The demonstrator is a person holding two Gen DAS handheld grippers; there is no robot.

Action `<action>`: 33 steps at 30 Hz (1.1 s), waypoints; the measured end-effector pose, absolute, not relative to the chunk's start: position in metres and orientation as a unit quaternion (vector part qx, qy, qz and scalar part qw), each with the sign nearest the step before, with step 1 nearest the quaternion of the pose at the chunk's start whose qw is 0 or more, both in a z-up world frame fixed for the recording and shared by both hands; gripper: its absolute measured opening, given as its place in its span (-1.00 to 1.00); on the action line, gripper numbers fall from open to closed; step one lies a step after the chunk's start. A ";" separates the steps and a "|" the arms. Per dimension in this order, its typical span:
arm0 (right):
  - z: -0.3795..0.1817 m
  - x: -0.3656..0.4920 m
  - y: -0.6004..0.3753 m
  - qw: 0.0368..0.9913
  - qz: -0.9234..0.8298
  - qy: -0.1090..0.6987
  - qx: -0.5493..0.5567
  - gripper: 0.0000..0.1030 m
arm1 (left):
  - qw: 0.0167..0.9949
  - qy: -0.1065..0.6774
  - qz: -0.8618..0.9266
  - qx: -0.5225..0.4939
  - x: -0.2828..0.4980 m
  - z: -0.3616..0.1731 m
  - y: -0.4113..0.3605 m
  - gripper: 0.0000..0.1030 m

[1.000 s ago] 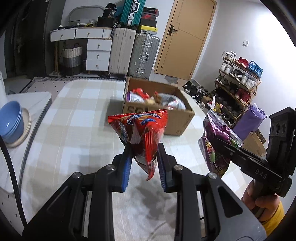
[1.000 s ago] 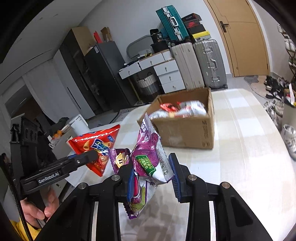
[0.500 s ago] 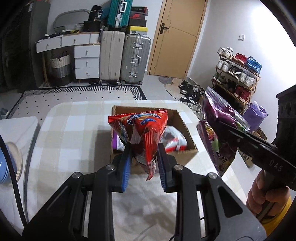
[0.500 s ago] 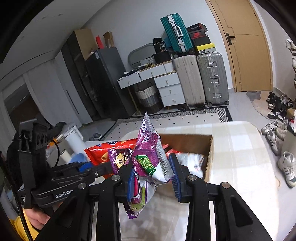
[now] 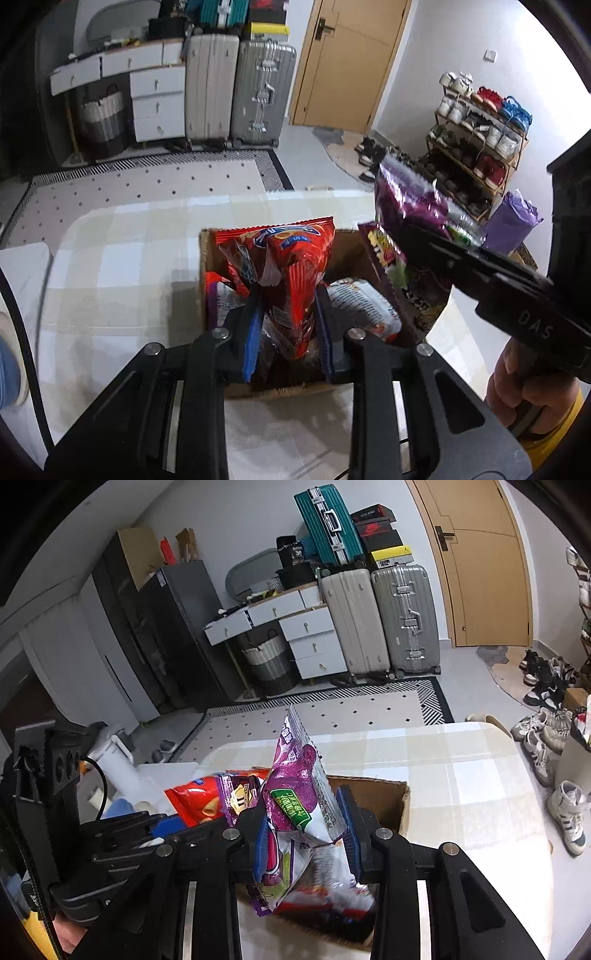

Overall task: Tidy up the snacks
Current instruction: 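Lower both bags into the box and open both tools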

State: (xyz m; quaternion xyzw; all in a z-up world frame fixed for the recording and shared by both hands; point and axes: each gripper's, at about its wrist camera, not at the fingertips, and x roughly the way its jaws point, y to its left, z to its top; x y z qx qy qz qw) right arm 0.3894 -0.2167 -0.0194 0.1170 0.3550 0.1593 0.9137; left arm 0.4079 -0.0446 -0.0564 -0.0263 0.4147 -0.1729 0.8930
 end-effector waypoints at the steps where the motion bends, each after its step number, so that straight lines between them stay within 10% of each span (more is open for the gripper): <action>1: -0.023 0.396 -0.218 0.913 0.157 0.359 0.118 -0.36 | 0.890 0.421 -0.172 -0.026 0.415 -0.063 -0.047 -0.55; 20: -0.080 0.435 -0.230 0.867 0.166 0.431 0.185 -0.36 | 0.867 0.460 -0.192 0.017 0.451 -0.130 -0.067 -0.52; 33: -0.089 0.427 -0.228 0.863 0.162 0.447 0.169 -0.35 | 0.878 0.437 -0.195 0.007 0.425 -0.115 -0.048 -0.13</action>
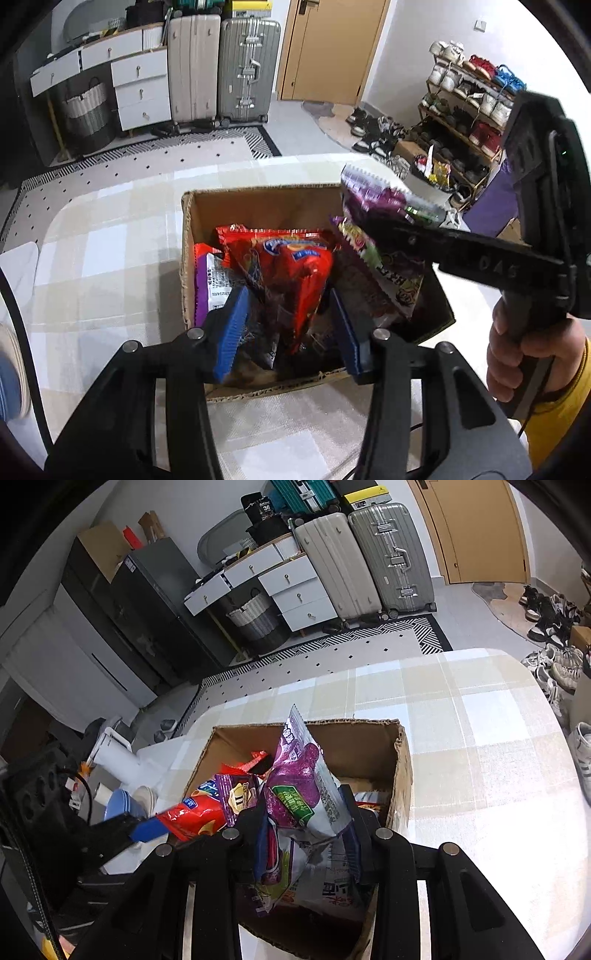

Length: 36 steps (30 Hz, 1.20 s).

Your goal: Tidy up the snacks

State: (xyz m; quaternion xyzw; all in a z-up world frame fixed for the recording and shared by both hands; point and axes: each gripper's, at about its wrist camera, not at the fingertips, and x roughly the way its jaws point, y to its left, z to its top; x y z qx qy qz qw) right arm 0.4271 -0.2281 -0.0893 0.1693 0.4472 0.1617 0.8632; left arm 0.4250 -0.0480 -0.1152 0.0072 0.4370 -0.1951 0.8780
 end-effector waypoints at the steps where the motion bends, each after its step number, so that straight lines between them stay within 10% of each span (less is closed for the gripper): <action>1: -0.090 0.427 -0.227 0.863 0.162 0.449 0.167 -0.35 | 0.878 0.436 -0.195 0.007 0.423 -0.113 -0.047 -0.04; 36: -0.070 0.404 -0.208 0.874 0.147 0.450 0.109 -0.06 | 0.897 0.409 -0.166 -0.007 0.378 -0.069 -0.035 0.08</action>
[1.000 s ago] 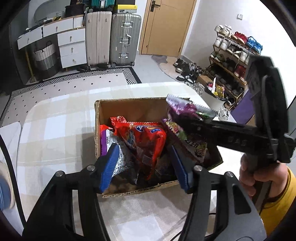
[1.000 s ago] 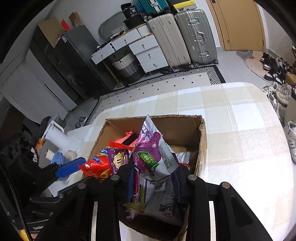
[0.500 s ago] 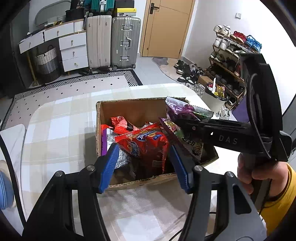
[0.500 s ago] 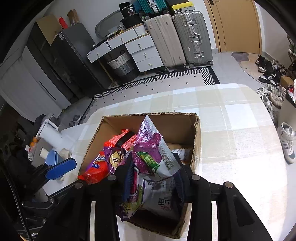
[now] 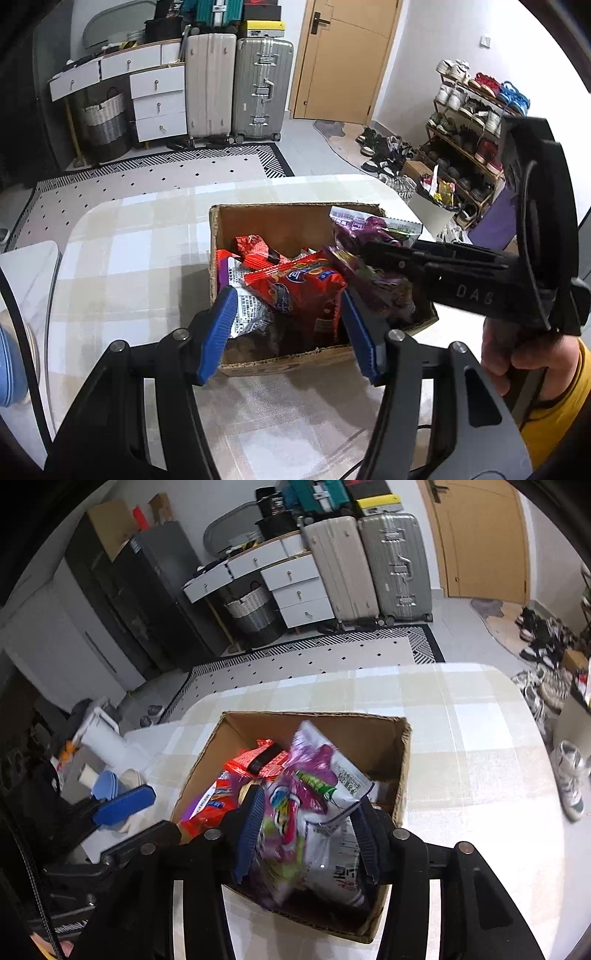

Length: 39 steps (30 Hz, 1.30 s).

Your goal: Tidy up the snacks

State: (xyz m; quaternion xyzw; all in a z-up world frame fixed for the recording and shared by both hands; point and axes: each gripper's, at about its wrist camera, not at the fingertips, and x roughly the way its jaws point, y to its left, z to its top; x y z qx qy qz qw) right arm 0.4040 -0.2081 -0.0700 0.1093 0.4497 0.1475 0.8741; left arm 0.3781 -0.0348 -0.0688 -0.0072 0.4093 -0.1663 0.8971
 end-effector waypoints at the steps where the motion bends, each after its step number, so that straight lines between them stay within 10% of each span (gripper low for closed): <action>1: -0.068 0.403 -0.206 0.877 0.145 0.448 0.098 -0.06 | 0.898 0.408 -0.165 -0.011 0.376 -0.066 -0.033 0.08; 39: 0.025 0.212 -0.207 0.946 0.157 0.278 0.054 -0.06 | 0.949 0.306 -0.073 -0.027 0.227 0.010 -0.018 0.21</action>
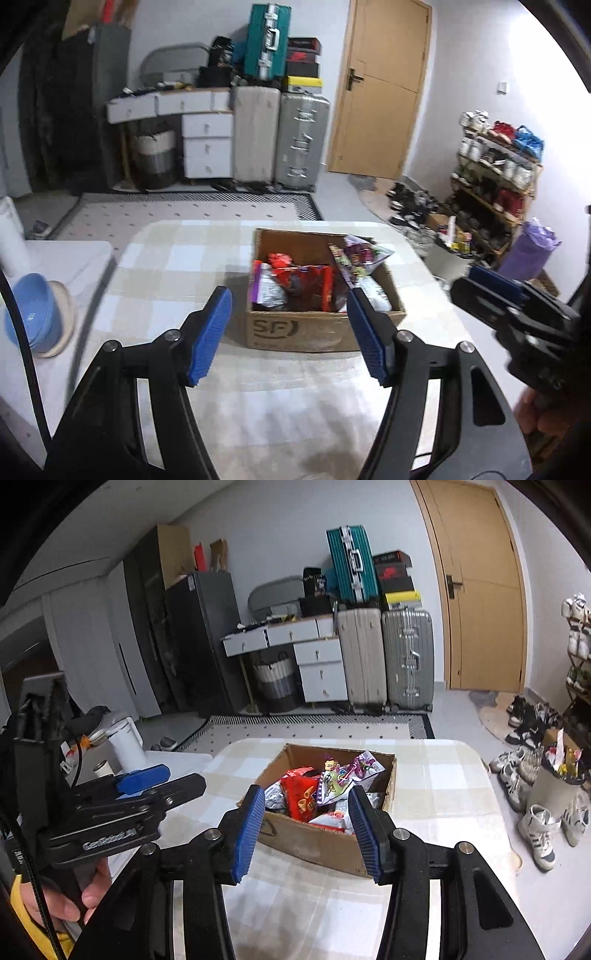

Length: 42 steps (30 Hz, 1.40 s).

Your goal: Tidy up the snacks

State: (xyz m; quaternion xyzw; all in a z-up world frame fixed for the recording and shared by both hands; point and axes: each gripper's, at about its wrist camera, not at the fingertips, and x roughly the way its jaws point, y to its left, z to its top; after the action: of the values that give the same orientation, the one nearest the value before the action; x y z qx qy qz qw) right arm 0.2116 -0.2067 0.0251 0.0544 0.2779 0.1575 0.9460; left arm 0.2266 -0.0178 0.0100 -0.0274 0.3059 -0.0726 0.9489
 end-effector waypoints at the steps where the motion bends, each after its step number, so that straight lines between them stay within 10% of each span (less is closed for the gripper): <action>1: 0.027 0.202 -0.206 0.948 0.157 0.270 0.055 -0.06 | 0.951 0.302 -0.068 -0.024 0.221 0.011 -0.018 0.21; 15: 0.027 0.101 -0.221 0.965 0.136 0.211 0.073 -0.06 | 0.974 0.223 -0.037 -0.014 0.109 0.034 -0.001 0.58; 24: 0.014 0.061 -0.231 0.970 0.120 0.189 0.090 0.45 | 0.976 0.216 -0.019 -0.010 0.066 0.021 0.013 1.00; 28: 0.003 0.050 -0.232 0.975 0.108 0.179 0.082 0.81 | 0.976 0.217 -0.020 -0.026 0.060 0.010 0.022 0.99; 42: -0.021 0.058 -0.243 0.972 0.093 0.193 0.101 0.89 | 0.971 0.239 -0.007 -0.027 0.075 -0.014 0.027 0.99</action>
State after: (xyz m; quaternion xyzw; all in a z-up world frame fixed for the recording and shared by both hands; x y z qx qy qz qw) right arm 0.0582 -0.2431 -0.0210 0.1015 0.1932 0.0925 0.9715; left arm 0.0753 0.0274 -0.0139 -0.0266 0.2389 -0.0070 0.9707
